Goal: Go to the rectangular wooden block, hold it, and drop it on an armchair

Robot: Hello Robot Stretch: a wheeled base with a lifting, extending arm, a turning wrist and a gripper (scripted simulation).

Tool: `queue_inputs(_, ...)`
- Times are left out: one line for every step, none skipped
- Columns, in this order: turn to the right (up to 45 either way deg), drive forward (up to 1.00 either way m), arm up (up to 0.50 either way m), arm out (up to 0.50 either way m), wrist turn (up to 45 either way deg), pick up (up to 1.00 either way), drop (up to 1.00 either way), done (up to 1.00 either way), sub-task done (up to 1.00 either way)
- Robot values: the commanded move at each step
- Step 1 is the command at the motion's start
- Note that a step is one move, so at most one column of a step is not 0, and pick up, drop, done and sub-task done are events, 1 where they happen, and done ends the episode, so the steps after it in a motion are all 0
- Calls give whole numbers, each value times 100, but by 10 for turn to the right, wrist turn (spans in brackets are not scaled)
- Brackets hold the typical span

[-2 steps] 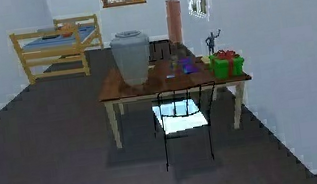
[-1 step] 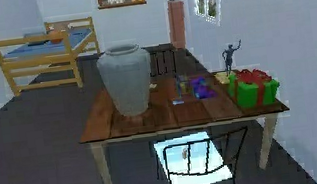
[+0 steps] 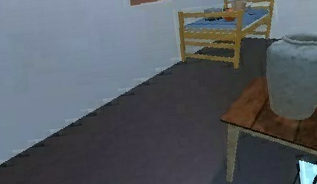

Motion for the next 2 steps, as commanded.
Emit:
queue_inputs(-30,0,0,0,0,0,0,0,0)
queue_inputs(0,100,0,0,0,0,0,0,0)
